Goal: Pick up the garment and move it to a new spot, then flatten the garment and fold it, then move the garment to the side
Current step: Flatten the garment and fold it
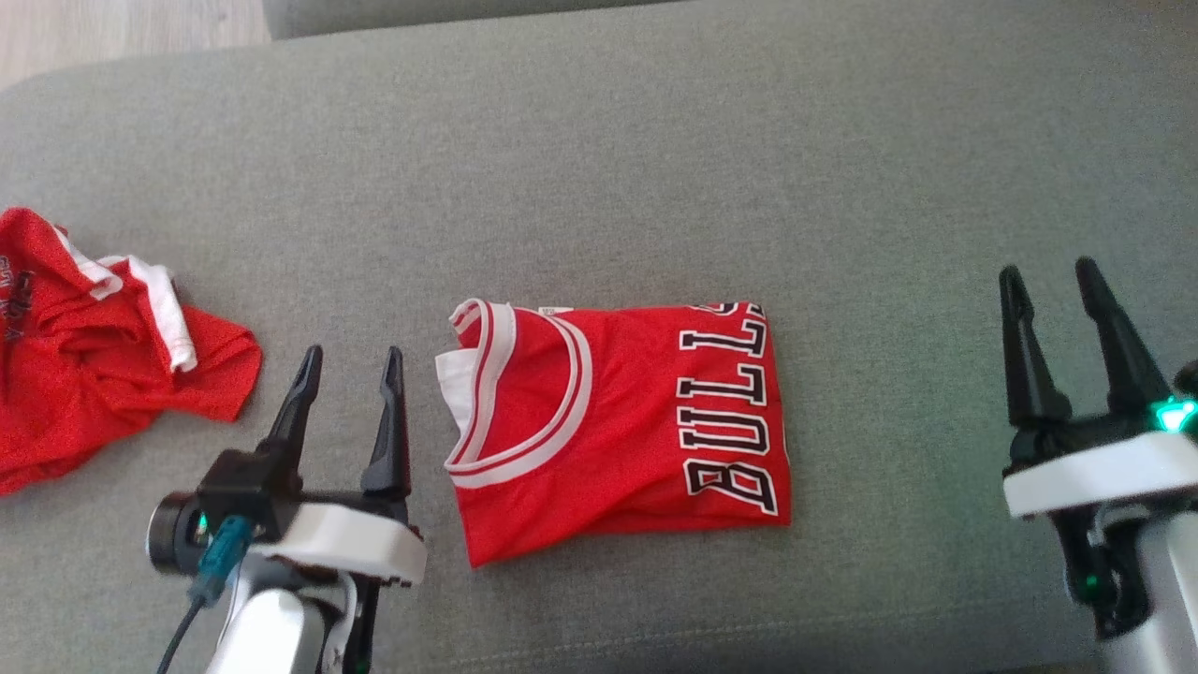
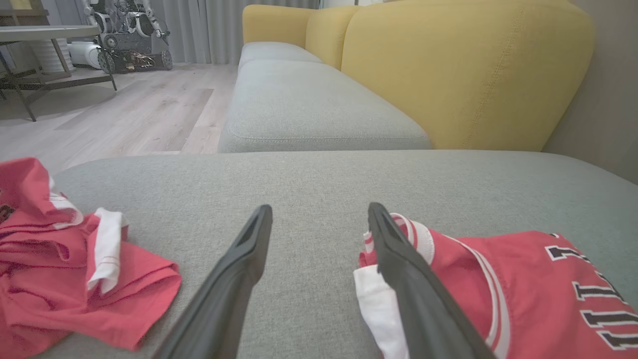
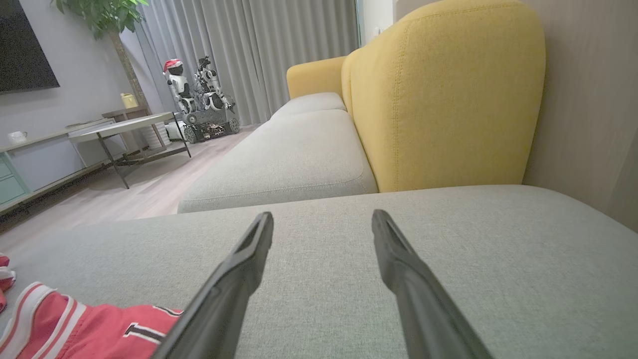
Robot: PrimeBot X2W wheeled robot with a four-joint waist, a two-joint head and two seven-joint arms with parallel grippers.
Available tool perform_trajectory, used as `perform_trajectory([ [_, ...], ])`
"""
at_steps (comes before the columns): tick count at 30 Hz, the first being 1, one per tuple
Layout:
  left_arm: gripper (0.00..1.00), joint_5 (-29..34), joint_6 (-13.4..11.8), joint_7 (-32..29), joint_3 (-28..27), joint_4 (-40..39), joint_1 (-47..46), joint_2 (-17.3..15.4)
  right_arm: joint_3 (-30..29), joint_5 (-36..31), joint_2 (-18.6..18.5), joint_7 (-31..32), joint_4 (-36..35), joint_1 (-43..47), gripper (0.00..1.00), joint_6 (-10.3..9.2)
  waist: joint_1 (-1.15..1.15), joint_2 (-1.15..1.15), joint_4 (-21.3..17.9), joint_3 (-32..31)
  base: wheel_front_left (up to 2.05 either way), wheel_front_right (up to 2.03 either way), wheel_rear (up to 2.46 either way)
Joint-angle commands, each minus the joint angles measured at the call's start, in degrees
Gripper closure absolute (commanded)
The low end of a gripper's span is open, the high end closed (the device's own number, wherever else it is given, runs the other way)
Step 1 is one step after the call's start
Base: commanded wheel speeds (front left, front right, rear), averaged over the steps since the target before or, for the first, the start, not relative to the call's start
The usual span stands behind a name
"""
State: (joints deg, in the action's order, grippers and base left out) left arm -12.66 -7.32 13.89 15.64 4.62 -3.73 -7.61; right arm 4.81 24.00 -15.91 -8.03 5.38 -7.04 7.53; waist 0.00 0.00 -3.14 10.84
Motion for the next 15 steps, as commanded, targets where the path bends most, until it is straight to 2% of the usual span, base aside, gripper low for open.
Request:
perform_trajectory([
  [1, 0.0, -0.24, -0.5, -0.27, -2.45, -2.07, 0.03, -1.37, -0.53, -2.18, 0.62, 1.01, -3.95, 1.52, 0.0, -0.04, 0.0, 0.0, -0.28, -1.15, 0.0, 0.0, 0.0],
  [15, 0.0, -0.91, -2.2, -2.54, -2.9, -5.05, 5.44, -2.77, -3.5, -7.27, 4.73, 5.54, -11.5, 9.42, 0.0, -0.04, 0.0, 0.0, 0.17, -7.13, 0.0, 0.0, 0.0],
])
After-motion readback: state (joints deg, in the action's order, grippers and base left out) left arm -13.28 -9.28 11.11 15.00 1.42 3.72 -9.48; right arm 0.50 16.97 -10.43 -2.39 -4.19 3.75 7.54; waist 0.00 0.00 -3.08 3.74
